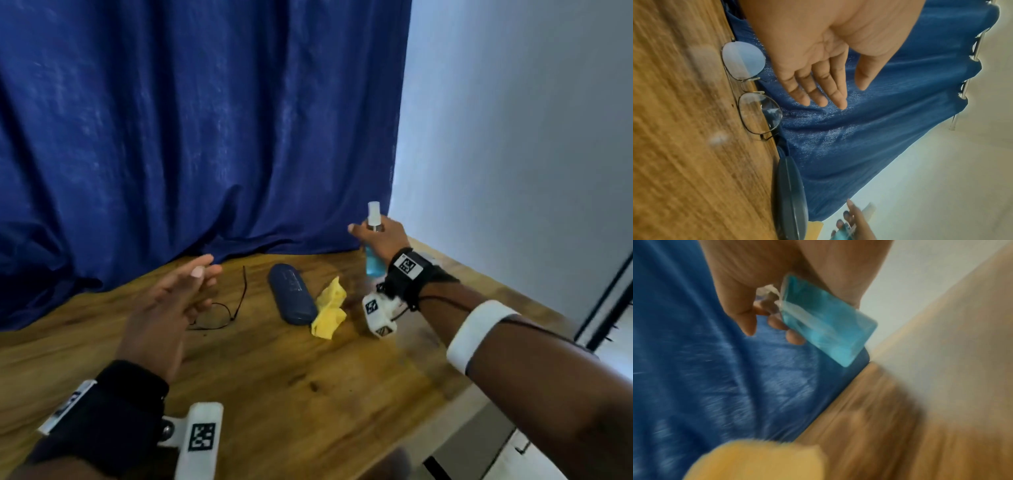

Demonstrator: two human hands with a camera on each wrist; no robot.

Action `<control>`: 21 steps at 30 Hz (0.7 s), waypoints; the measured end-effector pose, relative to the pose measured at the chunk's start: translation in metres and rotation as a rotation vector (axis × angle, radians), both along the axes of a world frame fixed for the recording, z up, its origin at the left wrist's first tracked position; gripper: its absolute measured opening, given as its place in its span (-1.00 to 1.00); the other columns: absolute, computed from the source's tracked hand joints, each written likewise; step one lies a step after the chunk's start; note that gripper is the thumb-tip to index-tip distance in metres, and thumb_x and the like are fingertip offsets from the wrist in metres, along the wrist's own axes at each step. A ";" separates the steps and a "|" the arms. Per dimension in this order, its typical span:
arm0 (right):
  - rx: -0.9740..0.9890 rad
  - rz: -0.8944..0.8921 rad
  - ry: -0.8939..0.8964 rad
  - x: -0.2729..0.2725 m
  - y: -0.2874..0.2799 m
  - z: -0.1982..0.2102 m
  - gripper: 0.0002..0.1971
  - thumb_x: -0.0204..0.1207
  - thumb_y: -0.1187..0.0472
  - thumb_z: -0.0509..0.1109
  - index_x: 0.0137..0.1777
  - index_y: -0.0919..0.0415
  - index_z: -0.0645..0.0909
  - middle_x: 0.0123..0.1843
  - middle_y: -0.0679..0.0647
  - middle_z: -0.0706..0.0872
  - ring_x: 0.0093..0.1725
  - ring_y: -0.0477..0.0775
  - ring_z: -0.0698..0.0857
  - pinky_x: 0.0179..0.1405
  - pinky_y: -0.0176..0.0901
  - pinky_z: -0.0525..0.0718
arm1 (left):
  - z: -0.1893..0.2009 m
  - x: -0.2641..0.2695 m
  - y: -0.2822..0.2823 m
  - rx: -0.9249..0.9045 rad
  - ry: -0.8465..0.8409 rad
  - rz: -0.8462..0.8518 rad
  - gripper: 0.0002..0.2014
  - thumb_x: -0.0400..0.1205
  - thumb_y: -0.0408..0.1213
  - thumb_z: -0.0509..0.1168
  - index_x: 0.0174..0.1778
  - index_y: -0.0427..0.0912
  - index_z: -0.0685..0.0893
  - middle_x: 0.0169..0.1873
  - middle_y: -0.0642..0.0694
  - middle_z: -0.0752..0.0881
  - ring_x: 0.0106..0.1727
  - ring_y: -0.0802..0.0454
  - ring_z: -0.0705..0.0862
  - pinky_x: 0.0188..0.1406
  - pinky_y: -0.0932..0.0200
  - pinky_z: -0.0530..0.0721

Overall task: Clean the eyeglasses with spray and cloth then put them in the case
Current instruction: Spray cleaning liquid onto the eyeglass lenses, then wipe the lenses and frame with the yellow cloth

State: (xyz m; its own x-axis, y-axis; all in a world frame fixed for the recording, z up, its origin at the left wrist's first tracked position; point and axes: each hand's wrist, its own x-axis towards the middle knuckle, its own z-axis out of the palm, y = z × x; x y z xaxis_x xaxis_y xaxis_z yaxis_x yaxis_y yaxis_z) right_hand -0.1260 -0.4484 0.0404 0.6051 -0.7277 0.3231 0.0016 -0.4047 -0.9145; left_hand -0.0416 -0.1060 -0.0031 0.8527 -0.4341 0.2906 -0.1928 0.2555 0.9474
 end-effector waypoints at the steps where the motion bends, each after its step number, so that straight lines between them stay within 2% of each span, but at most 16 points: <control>1: -0.022 -0.063 0.011 -0.005 -0.016 -0.004 -0.69 0.46 0.13 0.64 -0.31 0.15 0.54 -0.44 0.03 0.58 -0.53 -0.14 0.56 -0.40 -0.28 0.55 | 0.001 -0.001 0.000 0.015 0.001 -0.004 -0.68 0.81 -0.07 0.16 0.39 0.06 0.70 0.28 0.04 0.81 0.36 0.10 0.73 0.33 -0.03 0.64; 4: -0.079 -0.163 0.069 -0.008 -0.049 -0.018 -0.66 0.45 -0.02 0.62 -0.32 0.15 0.58 -0.34 0.08 0.66 -0.34 0.02 0.58 -0.26 -0.13 0.54 | 0.001 0.001 0.001 0.019 0.020 0.007 -0.68 0.82 -0.10 0.14 0.39 0.03 0.70 0.27 0.02 0.82 0.36 0.07 0.73 0.33 -0.03 0.64; 6: -0.097 -0.189 0.121 -0.011 -0.059 -0.029 -0.62 0.47 -0.11 0.57 -0.30 0.17 0.61 -0.30 0.11 0.69 -0.27 0.10 0.61 -0.27 -0.13 0.52 | -0.001 0.001 0.000 0.037 0.019 0.011 -0.69 0.82 -0.11 0.14 0.38 0.03 0.72 0.26 0.02 0.82 0.36 0.05 0.73 0.38 -0.09 0.62; 9: -0.084 -0.208 0.147 -0.011 -0.064 -0.038 -0.61 0.51 -0.12 0.54 -0.26 0.20 0.62 -0.25 0.13 0.70 -0.22 0.16 0.61 -0.27 -0.12 0.49 | -0.001 0.001 -0.001 0.045 0.021 0.006 -0.69 0.82 -0.11 0.14 0.37 0.03 0.72 0.25 0.01 0.83 0.37 0.03 0.72 0.36 -0.06 0.63; 11: -0.091 -0.210 0.192 -0.007 -0.065 -0.038 -0.61 0.48 -0.14 0.55 -0.10 0.24 0.70 -0.15 0.12 0.76 -0.11 0.19 0.69 -0.21 -0.12 0.53 | 0.000 -0.001 -0.001 0.043 0.025 0.010 -0.69 0.82 -0.12 0.14 0.38 0.00 0.72 0.24 0.01 0.83 0.35 0.04 0.73 0.33 -0.02 0.64; 12: -0.083 -0.213 0.212 -0.005 -0.066 -0.038 -0.57 0.47 -0.15 0.56 0.04 0.24 0.73 -0.04 0.12 0.78 0.00 0.21 0.73 -0.09 -0.12 0.56 | 0.001 -0.001 0.000 0.041 0.027 0.012 -0.69 0.82 -0.12 0.14 0.38 0.00 0.71 0.24 0.01 0.83 0.34 0.04 0.73 0.32 -0.01 0.64; 14: -0.029 -0.221 0.236 -0.002 -0.067 -0.038 -0.43 0.45 -0.13 0.59 0.33 0.21 0.65 0.20 0.12 0.75 0.20 0.24 0.72 0.16 -0.04 0.60 | 0.002 -0.002 0.001 0.035 0.025 0.015 -0.69 0.82 -0.12 0.15 0.38 -0.01 0.71 0.23 0.01 0.83 0.34 0.02 0.73 0.30 0.00 0.65; 16: 0.042 -0.229 0.224 -0.003 -0.068 -0.041 -0.24 0.40 -0.14 0.64 0.52 0.19 0.50 0.41 0.16 0.68 0.33 0.26 0.68 0.35 0.06 0.61 | 0.003 -0.004 0.000 0.031 0.025 0.021 -0.69 0.81 -0.12 0.15 0.37 0.00 0.72 0.23 0.01 0.83 0.35 0.01 0.73 0.28 0.00 0.65; 18: 0.048 -0.300 0.138 -0.007 -0.066 -0.038 -0.04 0.30 -0.24 0.66 0.63 0.08 0.34 0.47 0.17 0.64 0.39 0.26 0.64 0.44 0.16 0.58 | 0.005 -0.006 -0.002 0.025 0.041 0.028 -0.70 0.81 -0.14 0.16 0.36 -0.02 0.72 0.22 -0.01 0.84 0.34 0.01 0.73 0.25 0.03 0.65; 19: -0.009 -0.380 0.083 -0.008 -0.063 -0.034 0.01 0.27 -0.32 0.63 0.65 0.01 0.27 0.46 0.15 0.62 0.42 0.24 0.61 0.45 0.21 0.55 | 0.006 -0.006 -0.001 0.020 0.055 0.034 -0.70 0.81 -0.15 0.17 0.36 -0.03 0.73 0.22 -0.02 0.84 0.33 0.01 0.73 0.22 0.05 0.65; 21: -0.191 -0.530 -0.026 -0.010 -0.051 -0.016 -0.03 0.32 -0.45 0.49 0.66 -0.09 0.25 0.43 0.05 0.60 0.44 0.19 0.55 0.45 0.29 0.49 | 0.007 -0.006 0.000 0.005 0.066 0.043 -0.71 0.81 -0.14 0.18 0.35 -0.02 0.74 0.20 -0.01 0.85 0.32 0.02 0.74 0.20 0.06 0.64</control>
